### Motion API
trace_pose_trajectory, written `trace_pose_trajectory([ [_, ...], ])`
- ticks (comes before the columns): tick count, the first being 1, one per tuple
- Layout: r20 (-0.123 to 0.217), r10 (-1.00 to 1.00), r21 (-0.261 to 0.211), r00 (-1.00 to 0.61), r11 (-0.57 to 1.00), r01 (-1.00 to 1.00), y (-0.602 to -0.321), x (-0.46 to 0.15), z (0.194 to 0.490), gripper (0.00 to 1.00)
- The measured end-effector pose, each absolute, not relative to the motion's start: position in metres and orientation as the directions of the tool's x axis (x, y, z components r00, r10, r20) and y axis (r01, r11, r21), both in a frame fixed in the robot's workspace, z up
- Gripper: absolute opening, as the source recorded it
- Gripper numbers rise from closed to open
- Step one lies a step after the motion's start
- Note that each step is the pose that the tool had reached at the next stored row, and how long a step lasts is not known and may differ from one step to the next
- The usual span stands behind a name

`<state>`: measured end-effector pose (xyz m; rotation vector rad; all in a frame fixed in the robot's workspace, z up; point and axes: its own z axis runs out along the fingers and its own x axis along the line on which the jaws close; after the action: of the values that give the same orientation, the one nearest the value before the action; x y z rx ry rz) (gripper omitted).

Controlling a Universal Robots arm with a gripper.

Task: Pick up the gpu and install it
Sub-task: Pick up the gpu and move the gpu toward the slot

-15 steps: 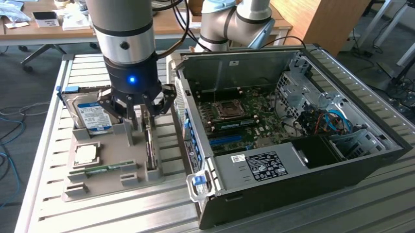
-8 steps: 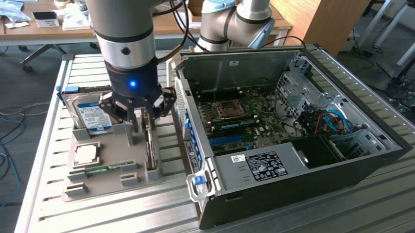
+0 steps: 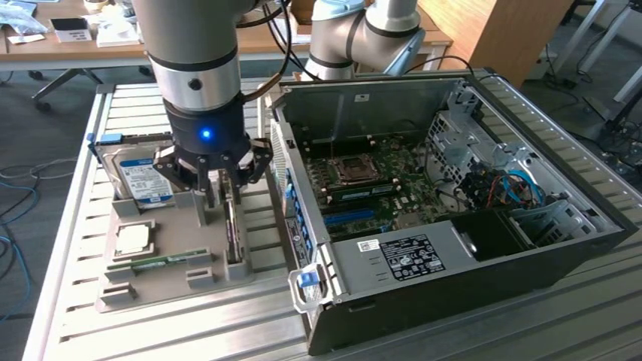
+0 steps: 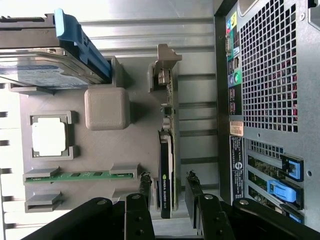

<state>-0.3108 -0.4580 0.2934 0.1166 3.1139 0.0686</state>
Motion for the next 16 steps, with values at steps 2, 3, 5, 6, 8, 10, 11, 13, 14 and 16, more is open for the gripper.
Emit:
trace_pose_trajectory([
  [2,-0.023,0.075,0.045,-0.997,0.996,0.074,-0.458,-0.311,0.293,0.42],
  [3,-0.023,0.075,0.045,-0.997,0.996,0.074,-0.458,-0.311,0.293,0.42],
  [5,-0.024,0.075,0.045,-0.997,0.996,0.074,-0.458,-0.311,0.292,0.42],
  [6,-0.023,0.075,0.045,-0.997,0.996,0.074,-0.458,-0.310,0.291,0.42],
  [8,-0.023,0.075,0.045,-0.997,0.996,0.074,-0.458,-0.310,0.288,0.42],
  [10,-0.023,0.075,0.045,-0.997,0.996,0.074,-0.458,-0.310,0.285,0.42],
  [11,-0.023,0.075,0.045,-0.997,0.996,0.074,-0.458,-0.310,0.283,0.42],
  [13,-0.023,0.075,0.045,-0.997,0.996,0.074,-0.458,-0.310,0.279,0.42],
  [14,-0.023,0.075,0.045,-0.997,0.996,0.074,-0.458,-0.310,0.277,0.42],
  [16,-0.023,0.075,0.045,-0.997,0.996,0.074,-0.458,-0.310,0.274,0.42],
])
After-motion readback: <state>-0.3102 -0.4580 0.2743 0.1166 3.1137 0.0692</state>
